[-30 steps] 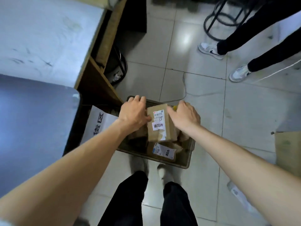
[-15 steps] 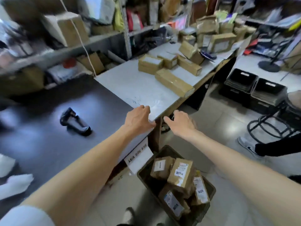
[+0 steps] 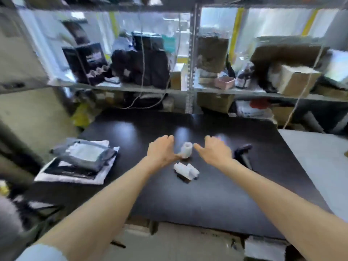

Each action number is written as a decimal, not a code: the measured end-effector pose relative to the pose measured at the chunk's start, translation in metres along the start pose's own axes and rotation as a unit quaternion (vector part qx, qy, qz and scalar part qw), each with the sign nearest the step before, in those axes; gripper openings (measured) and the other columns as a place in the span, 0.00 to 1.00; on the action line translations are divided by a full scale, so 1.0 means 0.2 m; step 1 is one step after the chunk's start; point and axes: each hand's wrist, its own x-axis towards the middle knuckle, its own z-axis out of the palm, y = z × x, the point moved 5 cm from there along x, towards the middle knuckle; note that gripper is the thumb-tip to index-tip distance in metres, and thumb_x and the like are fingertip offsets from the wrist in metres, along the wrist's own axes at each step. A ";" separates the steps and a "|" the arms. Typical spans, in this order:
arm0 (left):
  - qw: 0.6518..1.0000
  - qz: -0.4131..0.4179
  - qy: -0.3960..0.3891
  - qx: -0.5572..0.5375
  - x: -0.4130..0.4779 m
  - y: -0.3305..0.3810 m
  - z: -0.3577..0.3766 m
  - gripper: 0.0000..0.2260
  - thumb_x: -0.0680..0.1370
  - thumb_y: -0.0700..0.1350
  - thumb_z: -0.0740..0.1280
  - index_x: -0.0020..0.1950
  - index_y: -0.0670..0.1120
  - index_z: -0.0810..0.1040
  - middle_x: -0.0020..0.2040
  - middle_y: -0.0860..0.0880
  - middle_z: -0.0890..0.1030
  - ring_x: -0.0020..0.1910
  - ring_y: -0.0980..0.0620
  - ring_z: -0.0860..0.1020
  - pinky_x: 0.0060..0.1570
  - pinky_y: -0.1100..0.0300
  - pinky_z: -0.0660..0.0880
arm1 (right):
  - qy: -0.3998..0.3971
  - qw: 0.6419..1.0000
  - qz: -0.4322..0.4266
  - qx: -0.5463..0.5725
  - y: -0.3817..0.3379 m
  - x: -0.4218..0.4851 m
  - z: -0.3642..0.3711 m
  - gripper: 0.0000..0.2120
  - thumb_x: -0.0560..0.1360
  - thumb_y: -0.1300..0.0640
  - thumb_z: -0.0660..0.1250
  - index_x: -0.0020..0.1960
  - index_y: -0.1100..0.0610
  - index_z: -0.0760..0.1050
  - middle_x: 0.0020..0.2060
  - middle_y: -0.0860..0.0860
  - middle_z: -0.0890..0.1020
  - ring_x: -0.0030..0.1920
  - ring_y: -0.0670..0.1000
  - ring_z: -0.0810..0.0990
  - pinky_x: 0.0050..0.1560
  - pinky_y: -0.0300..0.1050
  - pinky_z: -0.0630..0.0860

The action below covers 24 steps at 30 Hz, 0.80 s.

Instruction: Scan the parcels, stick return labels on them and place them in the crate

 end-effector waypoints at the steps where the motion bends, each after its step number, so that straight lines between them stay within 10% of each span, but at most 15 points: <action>1: 1.000 -0.026 0.006 0.004 -0.02 -0.16 -0.05 0.23 0.72 0.60 0.68 0.58 0.46 0.74 0.56 0.47 0.78 0.56 0.44 0.78 0.50 0.52 0.73 | -0.015 0.999 -0.030 0.002 -0.17 0.04 0.07 0.22 0.78 0.41 0.57 0.57 0.60 0.71 0.59 0.57 0.76 0.61 0.60 0.74 0.48 0.51 0.68; 9: 0.982 -0.190 0.019 -0.001 -0.15 -1.19 -0.26 0.20 0.73 0.58 0.68 0.57 0.46 0.74 0.57 0.46 0.79 0.59 0.43 0.76 0.52 0.52 0.72 | -0.084 0.985 -0.146 0.032 -1.11 0.21 0.48 0.22 0.78 0.40 0.57 0.59 0.58 0.71 0.56 0.53 0.77 0.56 0.57 0.77 0.45 0.48 0.69; 17: 0.976 -0.216 0.008 0.000 -0.05 -1.49 -0.19 0.24 0.74 0.60 0.67 0.61 0.45 0.74 0.61 0.46 0.78 0.62 0.44 0.76 0.56 0.48 0.74 | -0.134 0.971 -0.197 0.020 -1.46 0.38 0.75 0.22 0.78 0.41 0.59 0.60 0.58 0.71 0.58 0.53 0.77 0.57 0.57 0.75 0.45 0.48 0.68; 24: 0.940 -0.329 0.047 -0.073 0.09 -1.77 -0.19 0.19 0.73 0.53 0.69 0.60 0.45 0.73 0.60 0.46 0.77 0.60 0.44 0.75 0.54 0.51 0.71 | -0.185 0.949 -0.255 0.029 -1.72 0.66 0.96 0.17 0.76 0.42 0.62 0.41 0.54 0.63 0.43 0.48 0.71 0.46 0.54 0.71 0.42 0.47 0.66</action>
